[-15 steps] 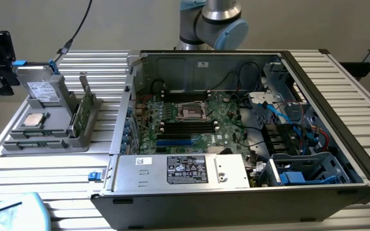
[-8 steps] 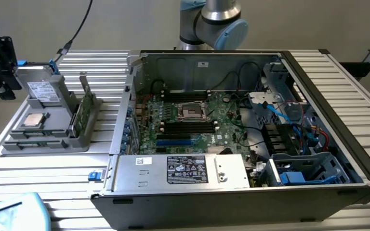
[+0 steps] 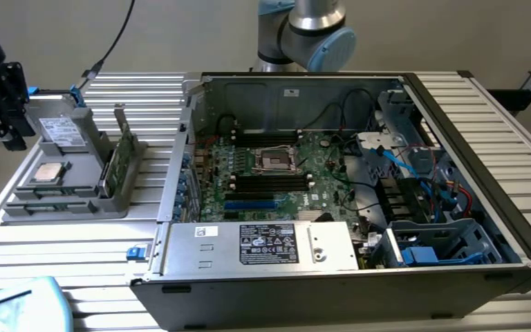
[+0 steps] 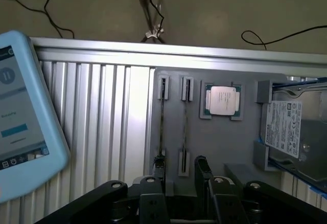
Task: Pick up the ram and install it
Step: 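Pick up the ram and move it above insertion slot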
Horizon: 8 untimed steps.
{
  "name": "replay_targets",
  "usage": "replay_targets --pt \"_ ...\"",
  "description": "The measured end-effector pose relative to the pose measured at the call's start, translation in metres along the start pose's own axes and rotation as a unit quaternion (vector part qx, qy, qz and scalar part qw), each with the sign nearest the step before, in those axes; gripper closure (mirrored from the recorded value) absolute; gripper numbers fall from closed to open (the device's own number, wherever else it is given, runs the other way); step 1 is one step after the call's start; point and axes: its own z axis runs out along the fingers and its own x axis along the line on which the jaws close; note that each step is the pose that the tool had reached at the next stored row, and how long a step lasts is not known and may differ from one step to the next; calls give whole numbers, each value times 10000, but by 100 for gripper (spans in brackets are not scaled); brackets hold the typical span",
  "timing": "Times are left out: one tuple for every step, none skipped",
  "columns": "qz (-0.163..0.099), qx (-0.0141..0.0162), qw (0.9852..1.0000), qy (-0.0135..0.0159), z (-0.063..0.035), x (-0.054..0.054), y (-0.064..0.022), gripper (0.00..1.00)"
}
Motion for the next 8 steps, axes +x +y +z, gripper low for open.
replay_targets --pt "0 0 10000 0 19 0 0 63" --pt "-1 0 10000 0 37 1 1 63" --pt "-1 1 10000 0 55 0 3 63" --pt "0 1 10000 -1 74 0 5 63" --pt "0 1 10000 0 92 0 8 63" --pt "0 1 10000 0 110 0 11 63" --pt "0 0 10000 0 128 -1 14 63" --pt "0 0 10000 0 147 -1 18 63"
